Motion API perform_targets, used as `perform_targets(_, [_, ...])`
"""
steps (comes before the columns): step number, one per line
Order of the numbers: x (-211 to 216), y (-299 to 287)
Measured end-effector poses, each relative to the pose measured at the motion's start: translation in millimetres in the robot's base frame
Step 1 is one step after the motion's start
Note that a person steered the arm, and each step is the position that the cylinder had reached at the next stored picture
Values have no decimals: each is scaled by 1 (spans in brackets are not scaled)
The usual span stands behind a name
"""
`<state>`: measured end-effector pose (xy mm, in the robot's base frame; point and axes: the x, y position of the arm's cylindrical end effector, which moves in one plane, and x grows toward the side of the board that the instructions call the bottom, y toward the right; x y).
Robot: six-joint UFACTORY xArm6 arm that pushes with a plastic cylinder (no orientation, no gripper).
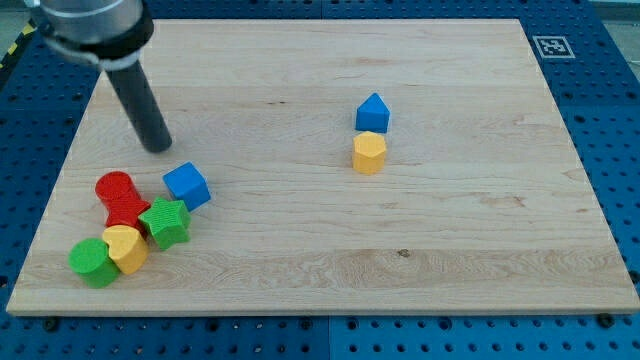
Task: Slide the blue triangle to the green star
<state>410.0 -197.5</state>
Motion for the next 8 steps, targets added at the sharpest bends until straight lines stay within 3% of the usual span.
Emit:
perform_targets(1, [-49,30])
perform_targets(2, [-93,101])
perform_targets(4, [-86,294])
perform_targets(6, [-51,301])
perform_targets(8, [-33,263])
